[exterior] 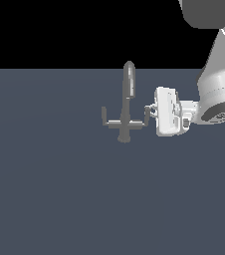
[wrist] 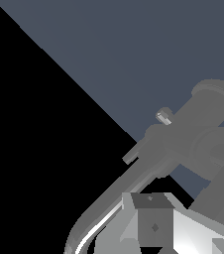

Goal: Turn on the faucet by rotating a designated handle.

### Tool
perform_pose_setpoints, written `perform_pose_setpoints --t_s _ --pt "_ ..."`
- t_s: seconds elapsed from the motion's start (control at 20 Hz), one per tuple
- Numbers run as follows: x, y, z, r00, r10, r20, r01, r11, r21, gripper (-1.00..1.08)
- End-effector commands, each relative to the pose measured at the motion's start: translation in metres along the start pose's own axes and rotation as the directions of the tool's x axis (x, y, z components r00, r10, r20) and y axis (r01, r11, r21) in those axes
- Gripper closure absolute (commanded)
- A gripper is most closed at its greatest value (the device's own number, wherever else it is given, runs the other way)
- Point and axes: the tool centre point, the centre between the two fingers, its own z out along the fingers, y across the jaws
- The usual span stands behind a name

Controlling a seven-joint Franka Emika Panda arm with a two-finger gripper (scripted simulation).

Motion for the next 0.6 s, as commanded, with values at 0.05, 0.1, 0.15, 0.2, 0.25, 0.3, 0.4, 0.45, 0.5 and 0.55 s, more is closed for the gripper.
perform_pose_setpoints --t_s 0.05,0.1,0.15,0.2,0.25,0.3,0.4,0.45,0.5,0.55 --pt "-0.009 0.002 0.0 1.0 -0.002 0.005 0.002 1.0 -0.002 1.08" --pt "-0.011 0.002 0.0 1.0 -0.002 0.005 0.002 1.0 -0.002 1.08" --pt "-0.012 0.003 0.0 1.0 -0.002 0.005 0.002 1.0 -0.002 1.08" --pt "-0.014 0.004 0.001 1.0 -0.002 0.005 0.002 1.0 -0.002 1.08" --pt "-0.016 0.005 0.001 1.0 -0.002 0.005 0.002 1.0 -0.002 1.08" --pt "-0.018 0.006 0.001 1.0 -0.002 0.005 0.002 1.0 -0.002 1.08" --pt "-0.014 0.007 0.001 1.0 0.002 0.002 -0.002 1.0 -0.001 1.08" --pt "-0.015 0.01 0.001 1.0 0.002 0.002 -0.002 1.0 -0.001 1.08" --pt "-0.016 0.012 0.001 1.0 0.002 0.002 -0.002 1.0 -0.001 1.08" --pt "-0.017 0.014 0.001 1.0 0.002 0.003 -0.002 1.0 -0.001 1.08"
